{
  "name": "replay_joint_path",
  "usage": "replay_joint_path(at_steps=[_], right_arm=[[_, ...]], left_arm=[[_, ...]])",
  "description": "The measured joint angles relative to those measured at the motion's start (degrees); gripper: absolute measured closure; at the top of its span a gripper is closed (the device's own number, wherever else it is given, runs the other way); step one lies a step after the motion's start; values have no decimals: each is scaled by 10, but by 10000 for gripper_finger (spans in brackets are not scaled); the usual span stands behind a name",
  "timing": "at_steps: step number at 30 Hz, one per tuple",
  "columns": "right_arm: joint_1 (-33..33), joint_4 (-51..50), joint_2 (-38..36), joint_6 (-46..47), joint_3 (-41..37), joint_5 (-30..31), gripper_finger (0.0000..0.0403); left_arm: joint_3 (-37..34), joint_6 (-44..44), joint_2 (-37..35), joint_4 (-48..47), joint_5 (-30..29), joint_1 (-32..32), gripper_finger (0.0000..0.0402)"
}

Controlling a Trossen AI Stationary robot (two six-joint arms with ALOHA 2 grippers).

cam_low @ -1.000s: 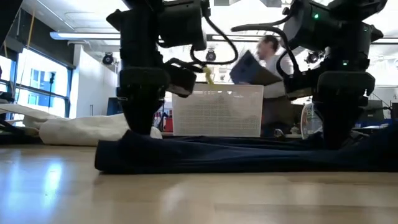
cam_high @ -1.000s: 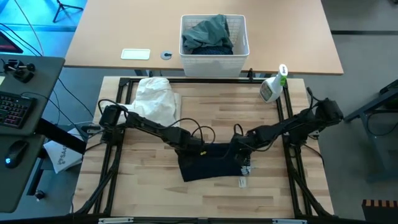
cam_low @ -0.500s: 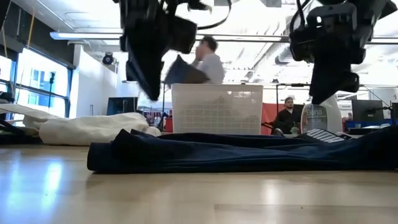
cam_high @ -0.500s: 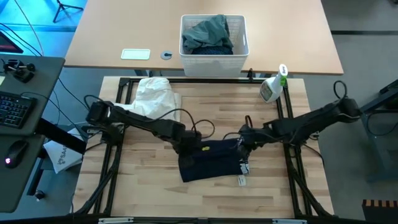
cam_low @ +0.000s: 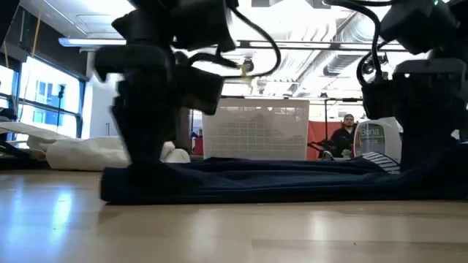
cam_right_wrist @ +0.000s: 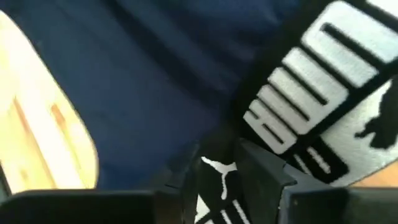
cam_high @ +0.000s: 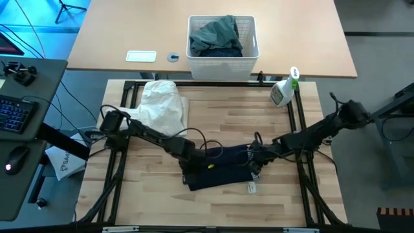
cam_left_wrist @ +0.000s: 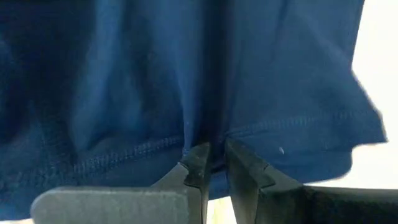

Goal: Fold Laundry from Bin
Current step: Fold the blue boxer short

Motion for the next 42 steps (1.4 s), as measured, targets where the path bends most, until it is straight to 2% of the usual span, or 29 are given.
replay_joint_path(at_steps=[5,9,14,18,21,25,28,31,34,42], right_arm=[[0,-38,-14,-39,6,-2,320],[-3,-44,-53,-77,32,46,333],[-22,-78,-108,-51,58,49,331],[-33,-139,-160,-4,66,18,293],[-29,-196,-190,43,60,11,241],[-15,-220,-198,121,13,12,169],[-8,-179,-185,179,-34,16,139],[-8,-90,-164,197,-72,19,132],[-9,-10,-138,205,-89,29,137],[-9,94,-64,193,-91,61,169]], left_arm=[[6,5,-18,-69,13,-5,367],[28,-18,-58,-85,15,-5,367],[49,-44,-91,-77,-11,-3,367],[56,-52,-99,-55,-41,-1,367],[55,-59,-97,-48,-44,0,367],[55,-63,-94,-47,-46,1,367],[55,-68,-94,-46,-67,1,367],[55,-72,-94,-46,-76,1,367],[55,-72,-94,-35,-77,1,367],[55,-63,-94,15,-118,2,367]])
